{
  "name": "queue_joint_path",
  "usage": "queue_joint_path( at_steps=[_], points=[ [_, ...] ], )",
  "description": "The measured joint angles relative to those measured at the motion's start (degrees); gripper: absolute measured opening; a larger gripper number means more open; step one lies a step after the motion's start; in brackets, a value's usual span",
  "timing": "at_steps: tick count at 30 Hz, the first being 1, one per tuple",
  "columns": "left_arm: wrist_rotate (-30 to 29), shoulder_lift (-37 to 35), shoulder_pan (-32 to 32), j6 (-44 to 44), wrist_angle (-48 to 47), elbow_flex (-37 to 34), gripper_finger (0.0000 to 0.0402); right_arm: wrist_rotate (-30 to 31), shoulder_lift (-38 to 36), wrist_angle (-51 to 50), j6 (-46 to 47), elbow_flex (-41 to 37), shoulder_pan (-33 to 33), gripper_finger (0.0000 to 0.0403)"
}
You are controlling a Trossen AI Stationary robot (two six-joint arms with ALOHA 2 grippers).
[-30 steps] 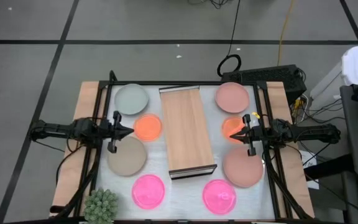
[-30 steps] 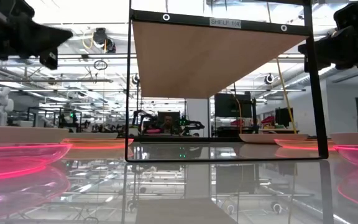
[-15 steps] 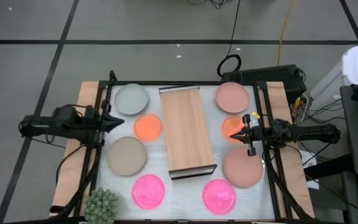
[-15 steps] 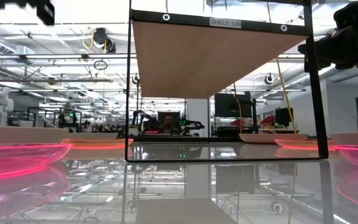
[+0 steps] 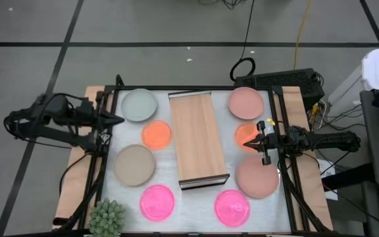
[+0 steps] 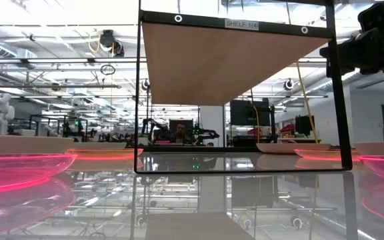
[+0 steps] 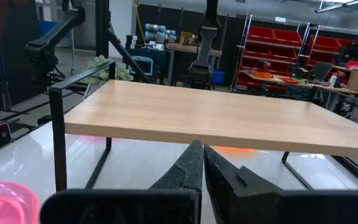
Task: Place and stack plates onto a shelf
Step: Put the brown plate on the shelf
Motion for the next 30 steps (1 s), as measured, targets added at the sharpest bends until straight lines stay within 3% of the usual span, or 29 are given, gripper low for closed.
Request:
queue_joint_path(
  at_steps=[5, 12, 18, 30],
  points=[
    [0.0, 4.3, 0.0, -0.5, -5.5, 5.9, 0.0006, 0.0, 0.0, 0.0, 6.2, 0.0, 0.0, 0.0],
    [0.0, 7.0, 0.0, -2.2, -10.9, 5.7, 0.0006, 0.1, 0.0, 0.1, 14.9, 0.1, 0.0, 0.0],
    [0.0, 9.4, 0.0, -5.1, -14.2, 5.7, 0.0006, 0.8, 1.3, -1.4, 17.1, 3.0, 0.0, 0.0],
    [0.0, 10.9, 0.0, -5.4, -14.6, 5.6, 0.0006, 1.7, 17.3, -8.8, 13.4, 26.2, 0.0, 0.0]
  ],
)
